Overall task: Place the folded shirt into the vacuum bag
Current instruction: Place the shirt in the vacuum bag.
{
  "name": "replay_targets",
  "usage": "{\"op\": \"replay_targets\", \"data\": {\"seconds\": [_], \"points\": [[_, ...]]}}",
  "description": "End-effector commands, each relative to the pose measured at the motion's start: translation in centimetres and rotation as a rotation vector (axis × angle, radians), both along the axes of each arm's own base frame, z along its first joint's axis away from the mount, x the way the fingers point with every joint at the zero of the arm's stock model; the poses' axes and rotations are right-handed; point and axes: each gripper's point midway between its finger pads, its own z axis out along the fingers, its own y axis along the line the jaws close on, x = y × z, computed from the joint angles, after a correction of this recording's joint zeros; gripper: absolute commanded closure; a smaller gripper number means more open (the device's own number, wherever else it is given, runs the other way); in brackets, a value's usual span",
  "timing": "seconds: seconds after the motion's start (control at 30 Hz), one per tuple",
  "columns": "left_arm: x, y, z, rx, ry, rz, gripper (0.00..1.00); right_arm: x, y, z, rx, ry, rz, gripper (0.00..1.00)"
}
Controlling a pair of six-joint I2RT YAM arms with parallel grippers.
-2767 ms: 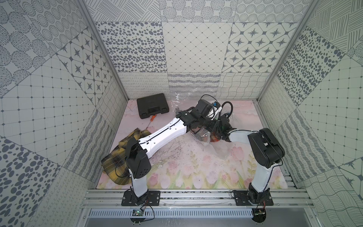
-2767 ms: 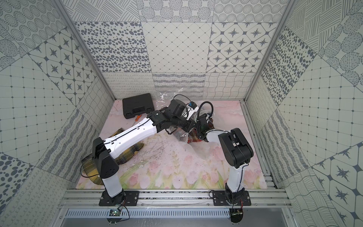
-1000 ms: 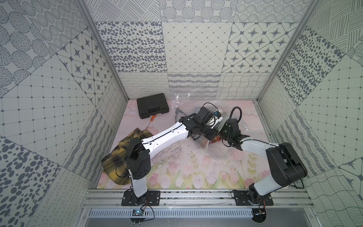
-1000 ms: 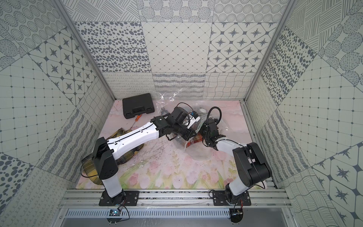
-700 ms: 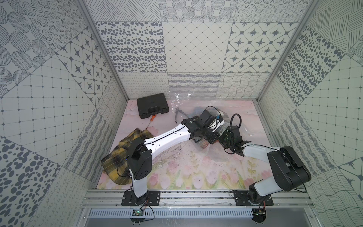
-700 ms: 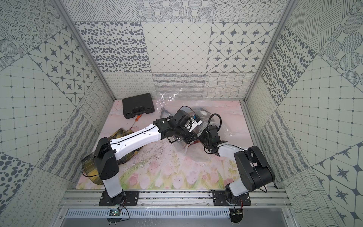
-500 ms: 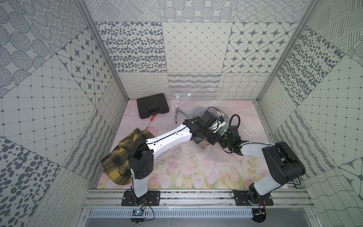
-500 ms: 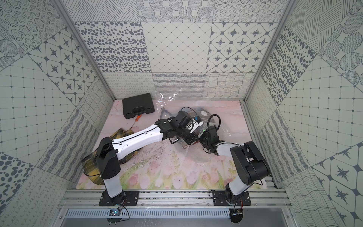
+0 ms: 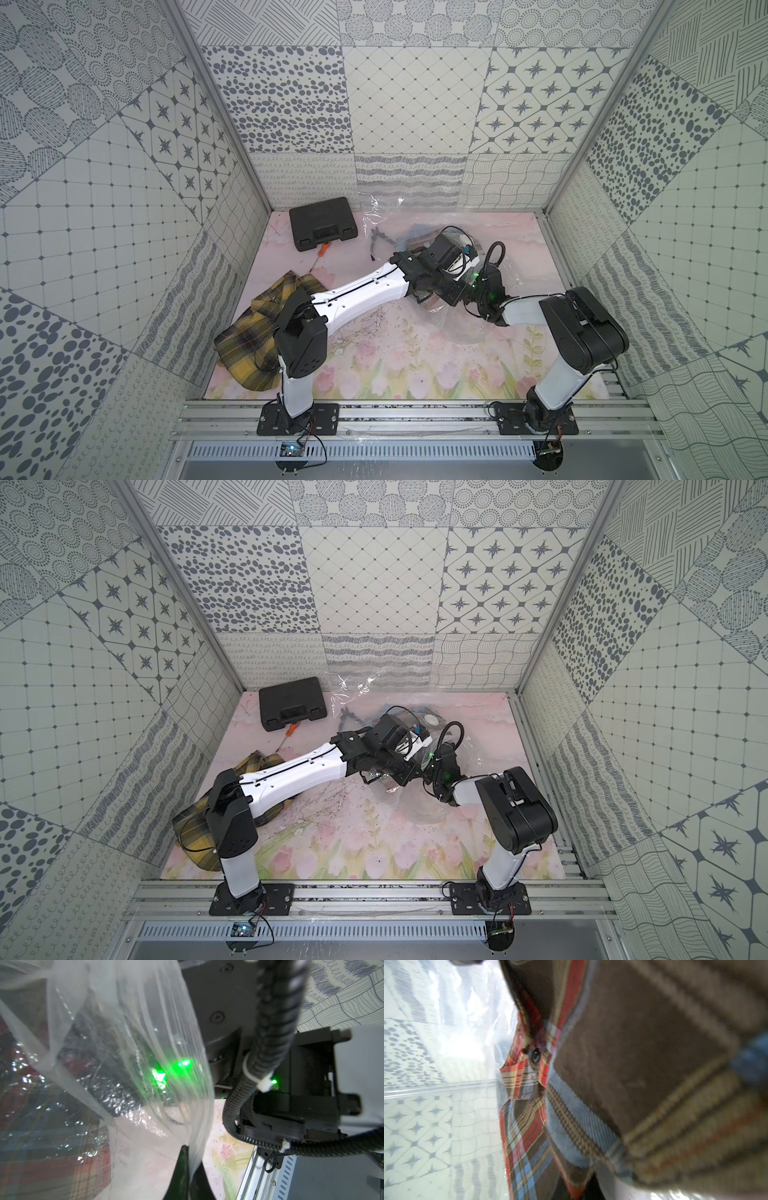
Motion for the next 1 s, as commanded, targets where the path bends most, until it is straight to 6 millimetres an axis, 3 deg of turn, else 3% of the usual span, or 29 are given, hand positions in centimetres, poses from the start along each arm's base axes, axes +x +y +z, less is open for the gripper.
{"op": "replay_targets", "data": {"seconds": [0.0,0.07,0.13,0.33,0.47,0.63,0.77,0.87,0.97], "points": [[-0.9,-0.7,0.9,-0.023,0.002,-0.036,1.0,3.1,2.0,8.0,0.136,-0.243,-0.013,1.0],[-1.0,-0.8,1.3,-0.029,-0.002,-0.042,1.0,3.7,2.5,8.5,0.139,-0.261,-0.041,1.0],[-1.2,-0.9,1.6,-0.035,-0.002,-0.046,1.0,4.2,2.7,7.7,0.1,-0.251,-0.077,1.0],[-1.7,-0.3,1.5,-0.037,0.006,-0.053,1.0,5.6,3.0,1.0,0.009,-0.146,-0.126,0.97],[-2.4,0.3,1.1,-0.039,0.017,-0.059,1.0,5.4,3.5,-1.7,0.009,-0.091,-0.101,0.84],[-2.2,1.6,-0.7,0.007,0.016,-0.028,1.0,3.9,2.4,-0.8,0.011,-0.087,-0.103,0.61],[-1.7,2.4,-1.4,0.031,0.008,-0.011,1.0,1.6,1.0,-0.5,-0.007,-0.062,-0.095,0.51],[-1.6,2.6,-1.2,0.022,0.006,-0.01,1.0,0.2,-0.4,-0.9,-0.022,-0.031,-0.101,0.5],[-1.8,2.5,-0.8,0.005,0.011,-0.015,1.0,-0.4,-1.5,-1.9,-0.062,0.005,-0.112,0.56]]}}
